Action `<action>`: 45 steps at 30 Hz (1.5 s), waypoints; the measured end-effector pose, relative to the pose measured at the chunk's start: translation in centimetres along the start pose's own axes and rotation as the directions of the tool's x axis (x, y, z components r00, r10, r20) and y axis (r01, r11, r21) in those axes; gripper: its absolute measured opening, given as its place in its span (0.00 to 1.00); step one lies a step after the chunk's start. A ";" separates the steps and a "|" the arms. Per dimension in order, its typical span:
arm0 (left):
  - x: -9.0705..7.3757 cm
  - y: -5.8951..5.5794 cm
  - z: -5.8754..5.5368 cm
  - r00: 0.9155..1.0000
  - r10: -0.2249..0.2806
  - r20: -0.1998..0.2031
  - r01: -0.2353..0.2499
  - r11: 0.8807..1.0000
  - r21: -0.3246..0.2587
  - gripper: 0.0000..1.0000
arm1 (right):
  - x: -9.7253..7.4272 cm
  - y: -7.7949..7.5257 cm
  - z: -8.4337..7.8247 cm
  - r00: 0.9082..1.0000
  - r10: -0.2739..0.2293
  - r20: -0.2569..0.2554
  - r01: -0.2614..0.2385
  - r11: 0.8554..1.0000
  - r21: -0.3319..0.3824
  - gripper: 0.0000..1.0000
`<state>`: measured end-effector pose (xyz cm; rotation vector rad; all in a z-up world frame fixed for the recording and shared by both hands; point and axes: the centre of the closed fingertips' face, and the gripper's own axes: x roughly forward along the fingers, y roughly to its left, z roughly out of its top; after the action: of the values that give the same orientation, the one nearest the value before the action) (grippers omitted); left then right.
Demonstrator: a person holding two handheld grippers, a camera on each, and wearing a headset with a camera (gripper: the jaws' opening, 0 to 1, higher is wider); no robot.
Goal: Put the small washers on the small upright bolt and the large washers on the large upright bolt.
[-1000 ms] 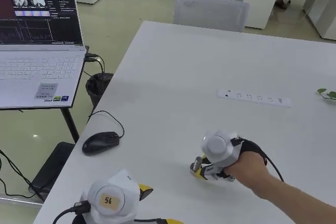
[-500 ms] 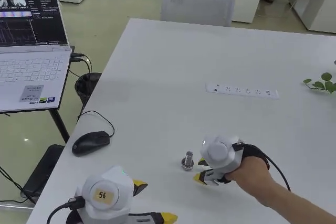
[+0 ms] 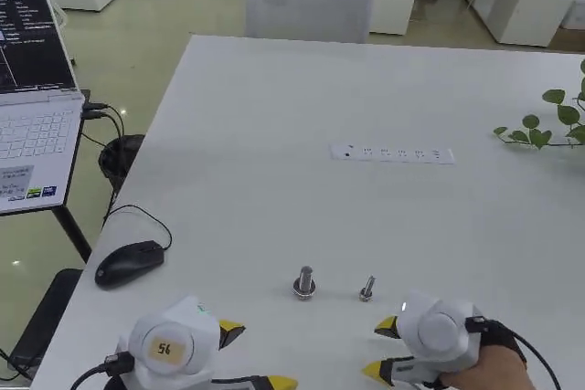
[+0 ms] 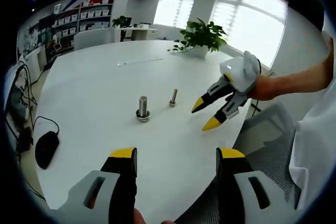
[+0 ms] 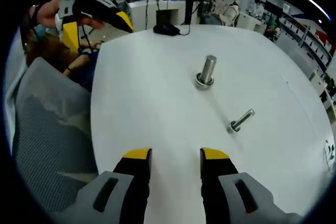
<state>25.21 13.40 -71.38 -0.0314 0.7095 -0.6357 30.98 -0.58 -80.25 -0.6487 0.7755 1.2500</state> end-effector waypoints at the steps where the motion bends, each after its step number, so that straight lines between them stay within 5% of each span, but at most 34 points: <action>1: 0.1 0.0 0.0 1.000 -0.001 -0.003 0.001 1.000 0.004 0.60 | -0.2 0.1 -0.6 1.000 0.002 0.010 -0.002 1.000 0.022 0.40; 9: 0.9 0.2 0.3 1.000 -0.015 -0.019 0.015 1.000 0.027 0.60 | -2.0 -0.1 -2.8 0.998 -0.042 0.039 0.038 0.993 0.108 0.48; 22: 1.1 0.3 0.7 0.999 -0.023 -0.029 0.024 0.999 0.044 0.61 | -4.2 -2.1 -3.7 0.982 -0.125 0.142 0.076 0.948 0.309 0.61; 31: 1.3 0.2 0.7 0.999 -0.025 -0.028 0.026 0.999 0.045 0.61 | -4.6 -2.0 -3.5 0.974 -0.142 0.174 0.072 0.931 0.359 0.63; 45: 1.0 -0.2 0.3 0.999 -0.025 -0.029 0.026 0.999 0.039 0.61 | -4.6 -1.3 -4.0 0.975 -0.144 0.168 0.073 0.925 0.372 0.62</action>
<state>25.86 12.63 -71.72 0.0053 0.7247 -0.6758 31.01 -6.64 -78.85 -0.2588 0.7728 1.0135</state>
